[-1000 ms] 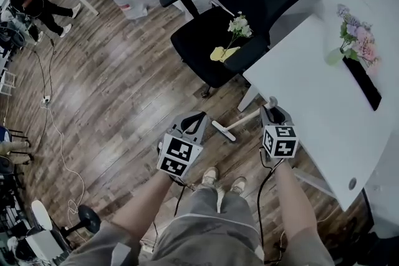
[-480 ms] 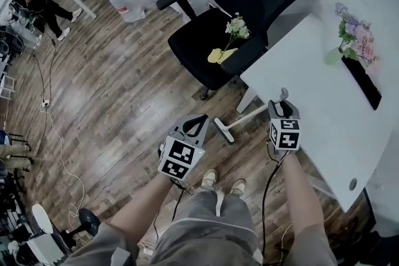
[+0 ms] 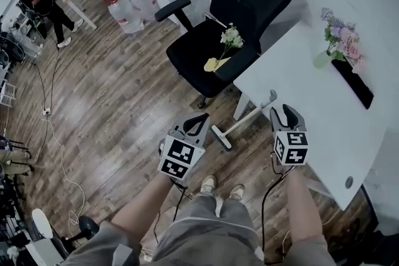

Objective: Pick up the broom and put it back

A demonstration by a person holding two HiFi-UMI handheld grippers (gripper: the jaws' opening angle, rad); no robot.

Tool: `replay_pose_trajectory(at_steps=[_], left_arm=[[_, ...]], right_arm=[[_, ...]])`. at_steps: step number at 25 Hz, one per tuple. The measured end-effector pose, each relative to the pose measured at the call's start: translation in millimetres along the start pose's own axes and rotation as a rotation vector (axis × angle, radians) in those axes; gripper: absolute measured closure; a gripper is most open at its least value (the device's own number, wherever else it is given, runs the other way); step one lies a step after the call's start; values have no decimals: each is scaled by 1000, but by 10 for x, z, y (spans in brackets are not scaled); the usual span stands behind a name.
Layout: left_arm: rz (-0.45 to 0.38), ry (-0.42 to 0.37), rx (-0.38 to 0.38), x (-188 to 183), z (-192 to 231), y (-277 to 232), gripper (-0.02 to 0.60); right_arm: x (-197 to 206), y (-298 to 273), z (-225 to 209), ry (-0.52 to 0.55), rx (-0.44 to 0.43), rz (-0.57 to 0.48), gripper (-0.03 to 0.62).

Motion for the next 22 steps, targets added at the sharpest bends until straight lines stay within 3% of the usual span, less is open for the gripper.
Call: replay_pose_trajectory(at_steps=[10, 16, 22], left_arm=[[-179, -88, 5, -833, -117, 436, 565], [-303, -203, -5, -1296, -336, 867, 565], [-384, -252, 25, -1494, -612, 1266, 565]], right_arm=[[-949, 1398, -55, 25, -40, -300, 470], [-1248, 2099, 7, -78, -108, -436, 491], [-1281, 2614, 146, -84, -114, -487, 520]])
Point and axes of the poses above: the fingertips, and each gripper's own axes: y backward along the fingers, z to its left, x out of its underside, the point moved 10 cm from there along y, backward along the fingers, and after that the axes turned 3 degrees about y, right-handed, at the moved point
